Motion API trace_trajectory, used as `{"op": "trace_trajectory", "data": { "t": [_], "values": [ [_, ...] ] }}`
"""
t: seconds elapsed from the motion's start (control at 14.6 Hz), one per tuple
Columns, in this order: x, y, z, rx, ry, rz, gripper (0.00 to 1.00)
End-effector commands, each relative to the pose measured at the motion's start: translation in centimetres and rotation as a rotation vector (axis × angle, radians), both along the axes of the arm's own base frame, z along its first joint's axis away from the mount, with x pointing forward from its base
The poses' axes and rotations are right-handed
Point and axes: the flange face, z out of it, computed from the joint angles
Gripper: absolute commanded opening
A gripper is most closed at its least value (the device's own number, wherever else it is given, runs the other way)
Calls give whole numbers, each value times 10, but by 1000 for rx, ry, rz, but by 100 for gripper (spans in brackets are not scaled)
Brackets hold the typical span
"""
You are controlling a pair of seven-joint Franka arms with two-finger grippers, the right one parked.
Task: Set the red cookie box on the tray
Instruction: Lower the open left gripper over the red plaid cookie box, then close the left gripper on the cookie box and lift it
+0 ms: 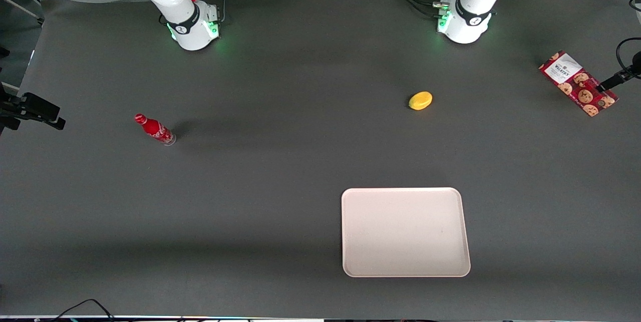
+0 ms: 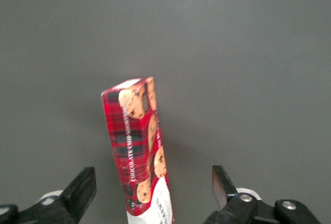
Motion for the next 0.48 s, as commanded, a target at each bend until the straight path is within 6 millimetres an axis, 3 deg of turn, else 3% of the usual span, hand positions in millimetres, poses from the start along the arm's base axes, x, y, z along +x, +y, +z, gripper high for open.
{"op": "trace_trajectory", "data": {
  "t": [0.0,0.41],
  "values": [
    [-19,15,-35,17,47,9,100],
    [-31,18,-78,-2,99,43,100]
  ]
}}
